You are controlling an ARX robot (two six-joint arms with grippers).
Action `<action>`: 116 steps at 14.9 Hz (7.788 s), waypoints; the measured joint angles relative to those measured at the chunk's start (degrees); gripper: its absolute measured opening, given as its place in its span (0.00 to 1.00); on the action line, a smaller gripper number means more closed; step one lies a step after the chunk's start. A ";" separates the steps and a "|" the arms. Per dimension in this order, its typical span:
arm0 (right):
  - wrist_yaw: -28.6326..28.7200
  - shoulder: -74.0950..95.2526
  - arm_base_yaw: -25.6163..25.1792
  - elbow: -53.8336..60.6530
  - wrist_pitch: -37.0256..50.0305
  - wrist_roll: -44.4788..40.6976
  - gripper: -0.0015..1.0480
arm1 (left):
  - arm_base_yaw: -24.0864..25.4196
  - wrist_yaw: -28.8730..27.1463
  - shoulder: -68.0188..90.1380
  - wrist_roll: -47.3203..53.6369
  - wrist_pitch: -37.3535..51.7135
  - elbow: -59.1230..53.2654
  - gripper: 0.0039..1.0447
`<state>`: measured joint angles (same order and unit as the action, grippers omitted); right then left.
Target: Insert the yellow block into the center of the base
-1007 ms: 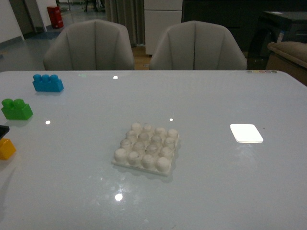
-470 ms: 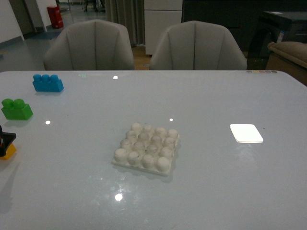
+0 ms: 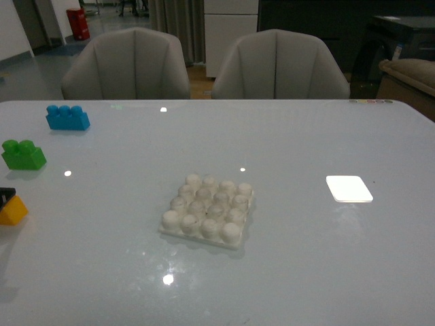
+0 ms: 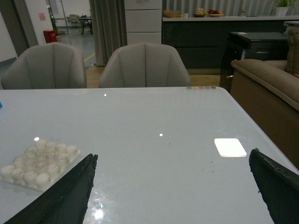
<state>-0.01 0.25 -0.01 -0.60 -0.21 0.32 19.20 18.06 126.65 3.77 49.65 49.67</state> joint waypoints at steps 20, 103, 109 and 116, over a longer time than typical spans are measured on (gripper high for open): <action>0.00 0.00 0.00 0.00 0.00 0.00 0.94 | -51.63 -32.61 -5.90 -14.56 -9.73 3.67 0.56; -0.02 0.00 0.00 0.00 0.00 -0.02 0.94 | -19.30 -18.05 -126.11 -4.57 -49.83 -49.03 0.79; -0.02 0.00 0.00 0.00 0.00 -0.02 0.94 | -19.30 -18.05 -126.11 -4.50 -49.83 -49.03 0.94; -0.02 0.00 0.00 0.00 0.02 -0.02 0.94 | -19.30 -18.05 -126.11 -4.50 -49.83 -49.03 0.94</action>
<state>-0.03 0.25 -0.01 -0.60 -0.19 0.30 -0.10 0.01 0.54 -0.73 -0.19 0.64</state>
